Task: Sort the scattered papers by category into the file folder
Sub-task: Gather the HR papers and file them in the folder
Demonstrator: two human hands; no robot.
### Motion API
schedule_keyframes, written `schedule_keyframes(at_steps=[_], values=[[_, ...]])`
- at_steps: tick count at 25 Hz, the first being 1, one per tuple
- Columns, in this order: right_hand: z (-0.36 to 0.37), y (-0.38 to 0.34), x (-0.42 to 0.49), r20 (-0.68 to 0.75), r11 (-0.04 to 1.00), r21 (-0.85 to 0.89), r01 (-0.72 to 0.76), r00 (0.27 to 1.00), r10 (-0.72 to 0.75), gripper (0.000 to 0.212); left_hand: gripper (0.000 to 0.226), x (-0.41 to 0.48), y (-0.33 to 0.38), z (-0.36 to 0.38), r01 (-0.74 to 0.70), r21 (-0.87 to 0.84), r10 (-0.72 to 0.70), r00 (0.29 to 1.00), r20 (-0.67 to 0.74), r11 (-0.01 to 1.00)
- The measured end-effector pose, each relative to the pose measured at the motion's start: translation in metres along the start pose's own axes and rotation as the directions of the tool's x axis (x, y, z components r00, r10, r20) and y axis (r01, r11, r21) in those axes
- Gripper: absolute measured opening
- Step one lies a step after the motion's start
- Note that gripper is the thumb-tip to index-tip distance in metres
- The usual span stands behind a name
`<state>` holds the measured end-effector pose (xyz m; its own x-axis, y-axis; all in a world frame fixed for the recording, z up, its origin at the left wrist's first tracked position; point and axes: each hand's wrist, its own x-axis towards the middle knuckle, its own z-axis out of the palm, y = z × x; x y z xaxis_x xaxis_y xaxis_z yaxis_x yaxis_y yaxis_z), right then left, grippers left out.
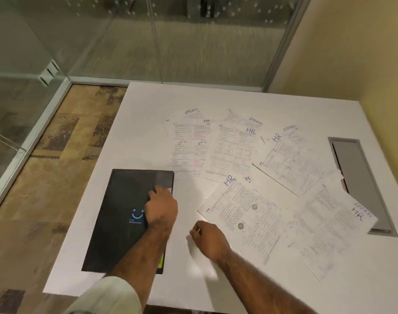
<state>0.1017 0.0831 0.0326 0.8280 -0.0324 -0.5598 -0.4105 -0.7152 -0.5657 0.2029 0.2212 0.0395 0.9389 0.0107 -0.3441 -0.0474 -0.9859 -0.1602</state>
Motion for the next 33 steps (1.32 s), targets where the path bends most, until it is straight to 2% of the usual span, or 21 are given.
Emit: schedule_keyframes(at_steps=[2,5,8,11,15,16,19,26,31,33], values=[[-0.027,0.028,-0.012,-0.05,0.999,-0.016,-0.039,0.998,0.038,0.02,0.04,-0.006,0.011,-0.004,-0.001,0.011,0.001,1.0,-0.018,1.0],[-0.066,0.066,-0.03,-0.144,0.991,-0.086,-0.099,0.986,0.086,0.028,0.052,-0.018,0.03,-0.012,-0.055,-0.042,0.053,0.997,-0.047,0.998],[-0.099,0.09,-0.047,-0.257,0.973,-0.176,-0.15,0.961,0.101,0.052,0.059,-0.03,0.064,-0.024,-0.212,-0.069,0.209,0.976,-0.059,0.975],[-0.13,0.116,-0.062,-0.359,0.953,-0.23,-0.198,0.927,0.107,0.07,0.068,-0.046,0.111,-0.038,-0.346,-0.187,0.332,0.937,-0.106,0.919],[-0.177,0.152,-0.077,-0.438,0.947,-0.2,-0.252,0.888,0.144,0.092,0.107,-0.064,0.178,-0.053,-0.504,-0.223,0.466,0.861,-0.202,0.835],[-0.187,0.162,-0.08,-0.462,0.946,-0.192,-0.262,0.874,0.149,0.088,0.113,-0.066,0.195,-0.056,-0.53,-0.222,0.496,0.846,-0.194,0.818],[-0.215,0.204,-0.089,-0.499,0.943,-0.144,-0.3,0.845,0.192,0.078,0.114,-0.078,0.249,-0.063,-0.592,-0.202,0.572,0.806,-0.152,0.78],[-0.251,0.316,-0.105,-0.516,0.923,-0.013,-0.384,0.794,0.322,0.079,0.124,-0.099,0.353,-0.044,-0.71,-0.092,0.715,0.698,0.03,0.698],[-0.248,0.386,-0.097,-0.471,0.9,0.026,-0.435,0.789,0.395,0.087,0.096,-0.11,0.403,-0.011,-0.765,-0.004,0.751,0.631,0.196,0.644],[-0.247,0.403,-0.09,-0.477,0.9,0.006,-0.435,0.79,0.385,0.089,0.098,-0.111,0.412,0.0,-0.765,0.004,0.742,0.626,0.239,0.644]])
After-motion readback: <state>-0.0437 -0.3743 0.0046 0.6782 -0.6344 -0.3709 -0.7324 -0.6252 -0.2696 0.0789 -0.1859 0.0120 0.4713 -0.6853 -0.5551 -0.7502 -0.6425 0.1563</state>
